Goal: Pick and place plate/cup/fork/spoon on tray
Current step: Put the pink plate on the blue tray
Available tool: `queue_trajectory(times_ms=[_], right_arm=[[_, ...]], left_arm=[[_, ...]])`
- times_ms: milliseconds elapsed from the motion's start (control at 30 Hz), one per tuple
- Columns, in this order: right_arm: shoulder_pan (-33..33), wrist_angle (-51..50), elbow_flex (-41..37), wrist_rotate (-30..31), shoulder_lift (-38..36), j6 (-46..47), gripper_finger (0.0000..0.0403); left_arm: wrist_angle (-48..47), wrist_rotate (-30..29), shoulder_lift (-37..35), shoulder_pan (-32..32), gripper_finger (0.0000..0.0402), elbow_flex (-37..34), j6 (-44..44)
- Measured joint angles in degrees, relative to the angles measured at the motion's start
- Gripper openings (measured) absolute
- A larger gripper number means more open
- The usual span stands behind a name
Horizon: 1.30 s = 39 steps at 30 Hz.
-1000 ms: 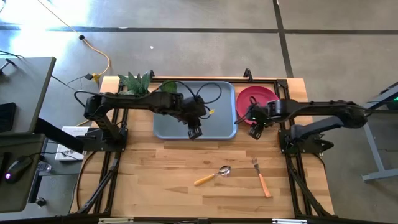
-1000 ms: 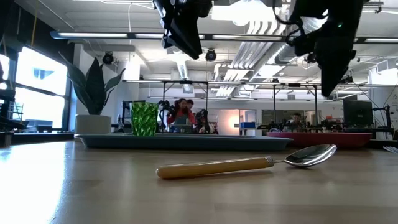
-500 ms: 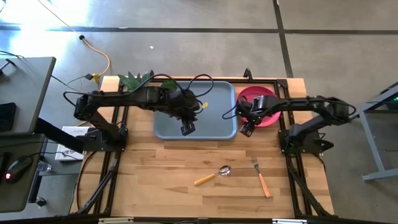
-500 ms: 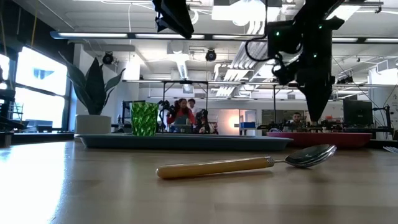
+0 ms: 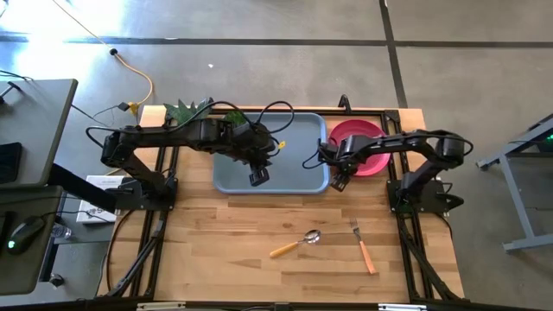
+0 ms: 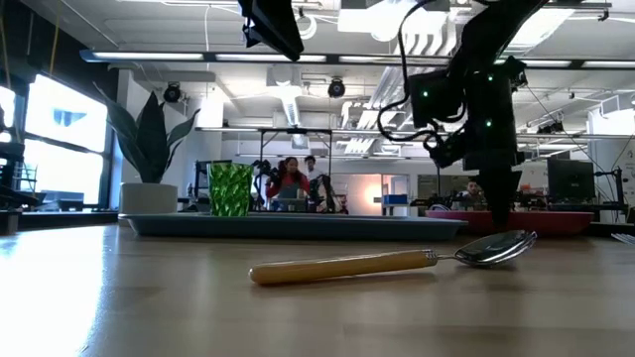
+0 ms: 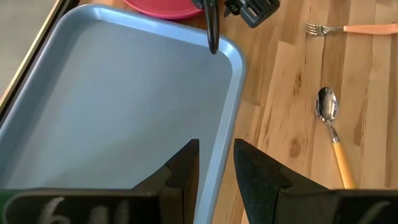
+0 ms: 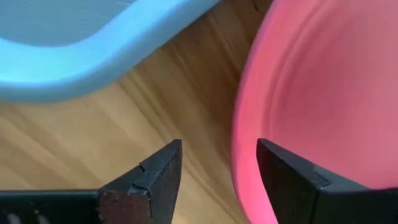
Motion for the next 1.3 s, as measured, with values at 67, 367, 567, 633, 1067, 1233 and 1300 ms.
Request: queue_trajectory(times_ms=[67,367,567,633,1067,1233,1300], right_arm=[[0.0,0.1,0.0,0.3,0.8,0.3,0.0190],[-1.3,0.0,0.0,0.3,1.3,3.5,0.0071],[-1.7,0.0,0.1,1.3,1.3,3.1,0.0009],[-1.7,-0.3,0.1,1.6,1.3,3.3,0.0014],[-1.7,-1.8,0.3,0.9,-0.6,6.3,0.0002],[-1.7,-3.5,1.9,0.8,-2.6,6.7,0.0001],[-1.7,-3.9,2.6,0.9,-3.4,7.4,0.0001]], left_arm=[[-0.4,0.0,0.0,0.0,0.0090,0.0,0.0],[-2.2,-2.2,-0.2,0.0,0.0090,-1.6,0.5],[-1.9,-2.3,-2.1,0.0,0.0090,-6.8,-2.0],[-0.6,-2.3,-3.3,0.0,0.0090,-9.1,-2.8],[8.9,-2.6,-13.1,-0.5,0.0090,-19.6,-12.2],[10.2,-2.7,-15.8,-0.5,0.0090,-21.3,-14.1],[10.4,-2.8,-16.6,-0.5,0.0090,-21.3,-14.1]])
